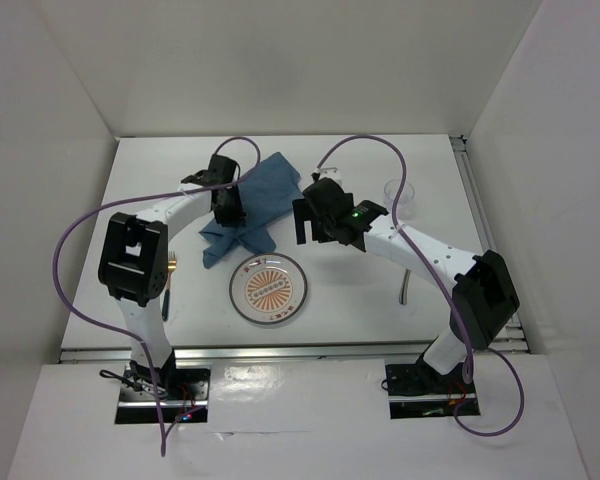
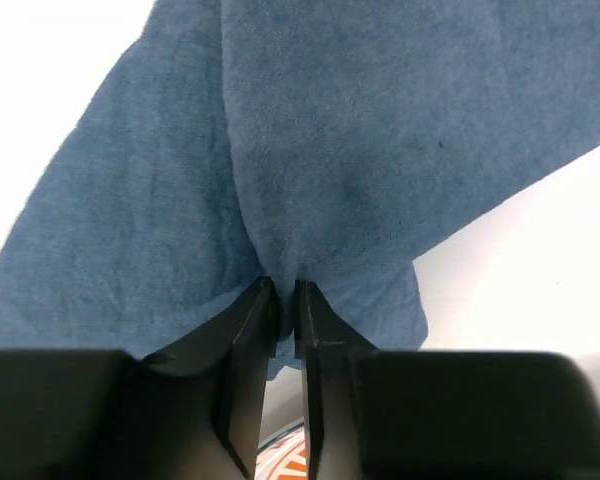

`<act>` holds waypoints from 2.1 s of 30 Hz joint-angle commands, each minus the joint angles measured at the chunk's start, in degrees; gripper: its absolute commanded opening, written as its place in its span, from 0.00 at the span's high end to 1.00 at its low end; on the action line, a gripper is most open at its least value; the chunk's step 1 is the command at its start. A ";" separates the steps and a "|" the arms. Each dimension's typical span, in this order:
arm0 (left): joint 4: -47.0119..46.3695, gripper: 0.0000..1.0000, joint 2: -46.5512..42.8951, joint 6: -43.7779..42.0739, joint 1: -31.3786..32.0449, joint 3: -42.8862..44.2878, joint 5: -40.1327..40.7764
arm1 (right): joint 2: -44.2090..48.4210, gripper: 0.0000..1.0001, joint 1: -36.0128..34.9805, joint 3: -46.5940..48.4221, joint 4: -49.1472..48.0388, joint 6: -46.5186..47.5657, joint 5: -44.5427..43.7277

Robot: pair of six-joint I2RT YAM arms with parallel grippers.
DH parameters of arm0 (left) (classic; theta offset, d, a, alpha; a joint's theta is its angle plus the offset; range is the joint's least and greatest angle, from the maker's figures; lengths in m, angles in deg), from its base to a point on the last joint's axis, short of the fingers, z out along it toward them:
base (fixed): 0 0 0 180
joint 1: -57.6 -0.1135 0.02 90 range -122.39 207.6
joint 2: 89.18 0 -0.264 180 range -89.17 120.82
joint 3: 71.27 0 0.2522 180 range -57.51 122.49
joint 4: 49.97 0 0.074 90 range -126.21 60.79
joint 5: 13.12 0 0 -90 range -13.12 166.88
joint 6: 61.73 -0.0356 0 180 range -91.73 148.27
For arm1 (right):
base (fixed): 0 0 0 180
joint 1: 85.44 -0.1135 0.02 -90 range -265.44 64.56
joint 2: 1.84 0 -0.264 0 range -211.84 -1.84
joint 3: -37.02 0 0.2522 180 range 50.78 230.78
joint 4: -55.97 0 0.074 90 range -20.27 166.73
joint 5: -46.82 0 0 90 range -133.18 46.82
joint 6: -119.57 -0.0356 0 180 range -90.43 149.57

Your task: Set the dinner table for one person

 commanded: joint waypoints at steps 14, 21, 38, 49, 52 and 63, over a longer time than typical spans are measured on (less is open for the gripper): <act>-3.01 1.00 -6.49 -2.12 12.26 9.93 -15.87 | 11.78 0.00 2.46 -5.78 -6.57 -1.77 -6.17; 4.27 0.63 8.60 -3.26 20.19 31.52 -17.53 | 26.10 0.00 3.52 -15.37 -9.23 -7.12 -11.53; 12.02 0.44 -15.52 -0.63 3.42 5.67 -2.16 | 17.71 0.00 4.05 -22.58 -11.60 -7.66 11.48; 4.12 0.27 -35.05 3.86 -10.21 -27.38 -13.83 | 19.02 0.11 5.19 -23.73 -6.18 -23.37 5.34; -1.59 0.27 -33.65 3.86 -12.49 -33.28 -18.58 | 19.72 0.00 8.26 -22.50 -4.14 -25.32 9.02; -13.55 0.28 -29.69 6.58 -13.03 -38.74 -24.03 | 27.19 0.00 20.91 -41.37 -19.24 -37.18 26.34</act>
